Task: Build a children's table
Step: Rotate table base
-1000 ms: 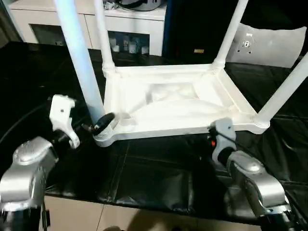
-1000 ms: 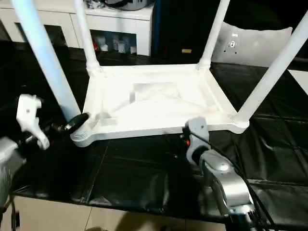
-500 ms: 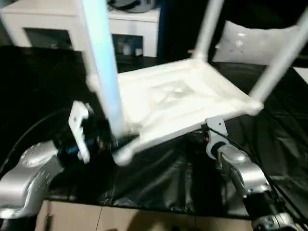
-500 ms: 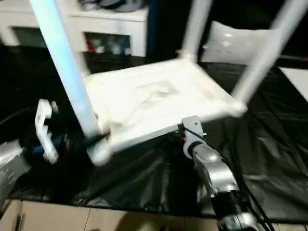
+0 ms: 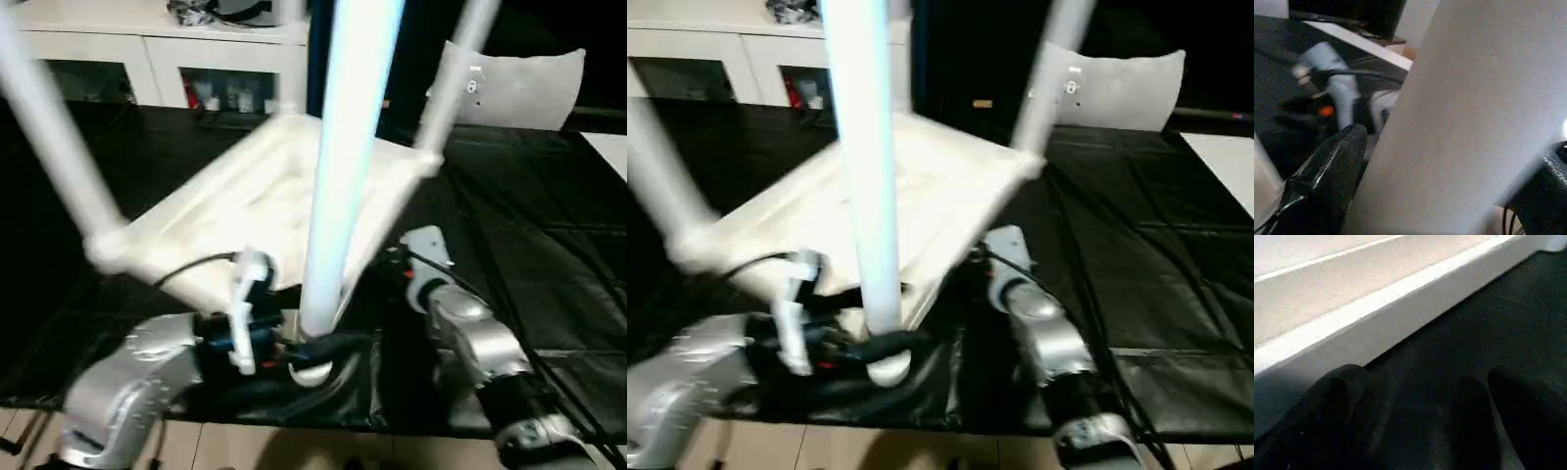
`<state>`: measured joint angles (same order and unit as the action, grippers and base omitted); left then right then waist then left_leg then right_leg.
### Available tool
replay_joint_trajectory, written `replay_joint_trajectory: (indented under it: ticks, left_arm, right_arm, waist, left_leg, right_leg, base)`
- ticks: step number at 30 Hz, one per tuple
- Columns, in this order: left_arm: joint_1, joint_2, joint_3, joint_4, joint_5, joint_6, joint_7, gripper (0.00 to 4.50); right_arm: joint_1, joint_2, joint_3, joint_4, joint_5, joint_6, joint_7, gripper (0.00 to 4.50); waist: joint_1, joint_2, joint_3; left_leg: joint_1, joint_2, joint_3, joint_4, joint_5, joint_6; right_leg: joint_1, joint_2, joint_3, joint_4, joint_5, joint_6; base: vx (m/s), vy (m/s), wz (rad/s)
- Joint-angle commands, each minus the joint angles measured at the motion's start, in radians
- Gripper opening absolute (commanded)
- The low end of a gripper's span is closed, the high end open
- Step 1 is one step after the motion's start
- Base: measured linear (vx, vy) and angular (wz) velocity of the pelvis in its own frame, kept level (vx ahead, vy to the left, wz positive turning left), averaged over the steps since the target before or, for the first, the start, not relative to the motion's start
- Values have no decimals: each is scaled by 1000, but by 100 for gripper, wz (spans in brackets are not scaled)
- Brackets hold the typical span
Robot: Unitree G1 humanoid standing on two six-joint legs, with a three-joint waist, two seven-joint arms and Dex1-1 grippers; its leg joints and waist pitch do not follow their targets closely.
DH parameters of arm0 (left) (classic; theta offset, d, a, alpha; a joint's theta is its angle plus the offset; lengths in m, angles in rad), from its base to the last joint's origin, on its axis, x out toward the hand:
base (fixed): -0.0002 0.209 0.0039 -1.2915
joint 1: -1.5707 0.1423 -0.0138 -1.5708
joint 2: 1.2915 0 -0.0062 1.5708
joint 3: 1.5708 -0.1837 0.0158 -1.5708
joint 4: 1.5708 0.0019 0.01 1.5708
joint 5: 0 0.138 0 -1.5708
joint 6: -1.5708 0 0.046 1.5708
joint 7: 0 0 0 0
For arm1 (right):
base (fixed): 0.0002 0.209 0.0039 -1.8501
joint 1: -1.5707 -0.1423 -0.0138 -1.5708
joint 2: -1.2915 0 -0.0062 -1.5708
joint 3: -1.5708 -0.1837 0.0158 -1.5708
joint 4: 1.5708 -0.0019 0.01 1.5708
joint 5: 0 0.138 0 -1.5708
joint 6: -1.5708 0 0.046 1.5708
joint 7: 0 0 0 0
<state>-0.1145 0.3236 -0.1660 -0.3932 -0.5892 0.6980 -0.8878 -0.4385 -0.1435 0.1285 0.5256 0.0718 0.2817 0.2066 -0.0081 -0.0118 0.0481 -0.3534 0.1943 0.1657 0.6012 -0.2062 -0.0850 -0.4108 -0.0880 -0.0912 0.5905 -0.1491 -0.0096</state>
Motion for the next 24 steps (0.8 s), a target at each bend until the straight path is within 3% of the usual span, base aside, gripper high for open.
replay_joint_trajectory:
  ticks: [1,4,7,9,10,16,17,19,23,24]
  left_arm:
    - [-26,-26,-54,6,28,-11,12,437]
    - [-59,-58,-68,52,68,-56,46,437]
    - [-103,-82,-65,122,117,-114,82,437]
    - [-140,-96,-57,182,142,-162,96,437]
    - [-140,-96,-57,182,142,-162,96,437]
    - [-217,-135,-87,270,180,-241,75,437]
    - [-218,-136,-88,272,183,-246,76,437]
    - [-216,-131,-88,274,188,-250,80,437]
    - [-177,-68,-83,235,175,-210,51,437]
    - [-162,-47,-78,222,167,-205,32,437]
  right_arm:
    - [-40,26,22,4,3,-32,27,450]
    - [-56,39,19,28,-8,-45,18,450]
    - [-67,47,7,44,-10,-58,5,450]
    - [-71,43,-4,56,-11,-68,5,450]
    - [-71,43,-4,56,-11,-68,5,450]
    - [-38,-12,-50,36,-12,-83,21,450]
    - [-34,-16,-52,29,-10,-82,25,450]
    - [-14,-34,-59,-8,-1,-83,48,450]
    - [43,-85,-51,-126,15,-108,130,450]
    - [58,-89,-64,-165,47,-90,158,450]
  waist:
    - [9,0,-61]
    - [10,-1,-63]
    - [13,-1,-58]
    - [13,-3,-57]
    - [14,-2,-58]
    - [22,-2,-60]
    - [26,-4,-63]
    - [30,8,-62]
    - [35,2,-65]
    - [35,0,-63]
  left_leg:
    - [-11,20,-1,-73,-217,8]
    - [-15,21,1,-71,-164,18]
    - [-12,20,3,-71,-210,15]
    - [-12,18,1,-72,-230,10]
    - [-8,17,2,-71,-235,9]
    - [-7,20,2,-70,-225,11]
    - [-10,21,2,-69,-210,16]
    - [-10,21,1,-70,-201,17]
    - [-14,22,2,-71,-182,29]
    - [-12,22,3,-70,-186,31]
  right_leg:
    - [53,-41,46,-66,-355,-131]
    - [58,-40,47,-55,-272,-157]
    - [54,-40,46,-68,-347,-142]
    - [54,-42,44,-75,-404,-112]
    - [51,-41,44,-76,-414,-107]
    - [51,-42,44,-73,-390,-111]
    - [55,-44,46,-69,-365,-120]
    - [55,-44,46,-69,-343,-124]
    - [62,-41,45,-62,-305,-137]
    - [59,-41,46,-63,-314,-138]
  base:
    - [0,0,0]
    - [0,0,0]
    - [0,0,0]
    - [0,0,0]
    - [0,0,0]
    - [0,0,0]
    - [0,0,0]
    - [0,0,0]
    - [0,0,0]
    - [0,0,0]
